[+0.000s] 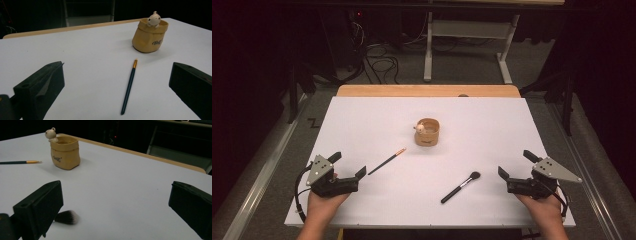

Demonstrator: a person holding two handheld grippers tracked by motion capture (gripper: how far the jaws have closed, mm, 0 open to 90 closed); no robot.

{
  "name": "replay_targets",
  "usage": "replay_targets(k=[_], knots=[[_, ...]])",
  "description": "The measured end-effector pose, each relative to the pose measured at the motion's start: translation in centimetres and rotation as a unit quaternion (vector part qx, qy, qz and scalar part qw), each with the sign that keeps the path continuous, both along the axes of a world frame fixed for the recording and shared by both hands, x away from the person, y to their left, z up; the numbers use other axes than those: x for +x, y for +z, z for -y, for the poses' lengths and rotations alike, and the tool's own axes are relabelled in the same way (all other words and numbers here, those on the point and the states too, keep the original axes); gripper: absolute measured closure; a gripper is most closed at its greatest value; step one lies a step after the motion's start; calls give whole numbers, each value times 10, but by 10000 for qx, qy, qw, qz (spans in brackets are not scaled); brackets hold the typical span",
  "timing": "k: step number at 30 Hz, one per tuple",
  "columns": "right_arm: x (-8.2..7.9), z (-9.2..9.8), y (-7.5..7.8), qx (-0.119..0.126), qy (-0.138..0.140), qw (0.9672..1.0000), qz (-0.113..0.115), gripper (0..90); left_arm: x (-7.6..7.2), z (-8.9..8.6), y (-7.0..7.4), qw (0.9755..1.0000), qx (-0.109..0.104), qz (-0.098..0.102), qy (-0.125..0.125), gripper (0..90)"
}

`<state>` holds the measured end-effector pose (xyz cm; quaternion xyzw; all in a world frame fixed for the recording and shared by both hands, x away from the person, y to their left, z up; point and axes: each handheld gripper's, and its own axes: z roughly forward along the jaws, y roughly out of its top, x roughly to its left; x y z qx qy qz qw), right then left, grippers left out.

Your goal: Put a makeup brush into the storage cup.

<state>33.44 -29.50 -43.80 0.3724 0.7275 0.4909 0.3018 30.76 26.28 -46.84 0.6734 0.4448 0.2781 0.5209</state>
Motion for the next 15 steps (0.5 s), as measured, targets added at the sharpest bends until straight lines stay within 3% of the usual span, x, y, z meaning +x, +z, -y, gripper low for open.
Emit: replay_targets(k=[7,15], knots=[[0,-3,-2,-77,60,9999,-56,3,1,-1,-2,9999,4,-165,-15,18],[1,-5,-3,-86,77,9999,-85,3,2,-1,-4,9994,177,-288,33,18]])
